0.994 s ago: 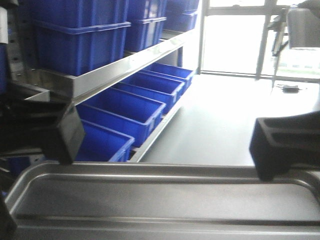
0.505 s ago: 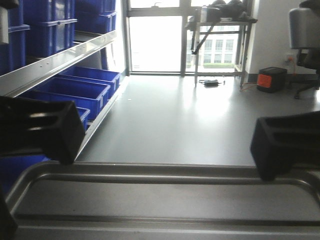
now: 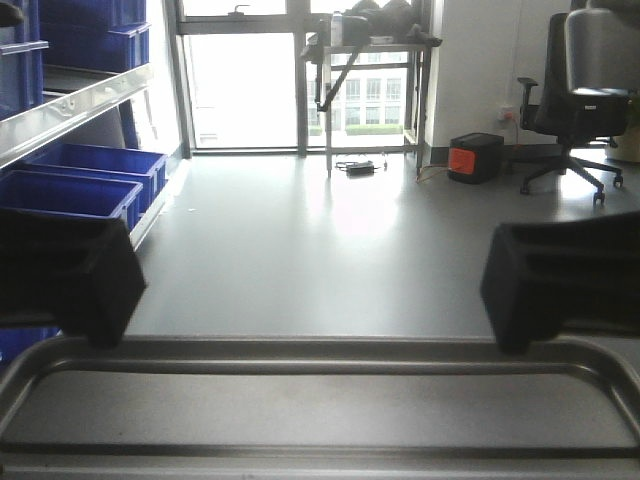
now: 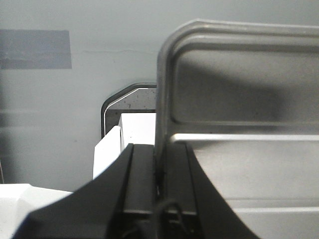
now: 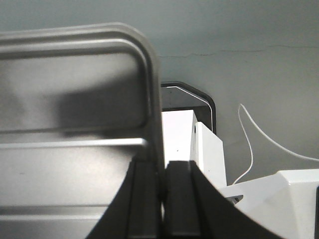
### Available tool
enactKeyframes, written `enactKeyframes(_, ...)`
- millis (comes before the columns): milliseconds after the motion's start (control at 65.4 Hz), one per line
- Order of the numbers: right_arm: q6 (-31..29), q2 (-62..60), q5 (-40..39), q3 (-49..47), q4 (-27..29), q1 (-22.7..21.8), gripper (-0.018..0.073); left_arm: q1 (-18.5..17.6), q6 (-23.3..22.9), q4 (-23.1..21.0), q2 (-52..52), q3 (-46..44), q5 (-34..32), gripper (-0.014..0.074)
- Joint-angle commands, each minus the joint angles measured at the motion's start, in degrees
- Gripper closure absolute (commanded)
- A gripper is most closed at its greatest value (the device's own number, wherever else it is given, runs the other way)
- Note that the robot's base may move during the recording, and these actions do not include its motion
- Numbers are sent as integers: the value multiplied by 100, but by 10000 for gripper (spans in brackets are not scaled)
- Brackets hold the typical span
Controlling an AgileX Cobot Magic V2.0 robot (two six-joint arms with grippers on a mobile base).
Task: Grab silver tray and stack on right shelf
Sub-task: 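Hold the tray in both grippers while the base turns and drives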
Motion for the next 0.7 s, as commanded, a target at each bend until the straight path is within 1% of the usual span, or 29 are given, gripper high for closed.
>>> enactKeyframes(0,19,-120,1356,-77,-417,-41,490,-16,7,377,-134,-80,1752,697)
enactKeyframes(688,19,-120,1350,-77,-417,-41,490,-16,7,377,-134,-80,1742,697)
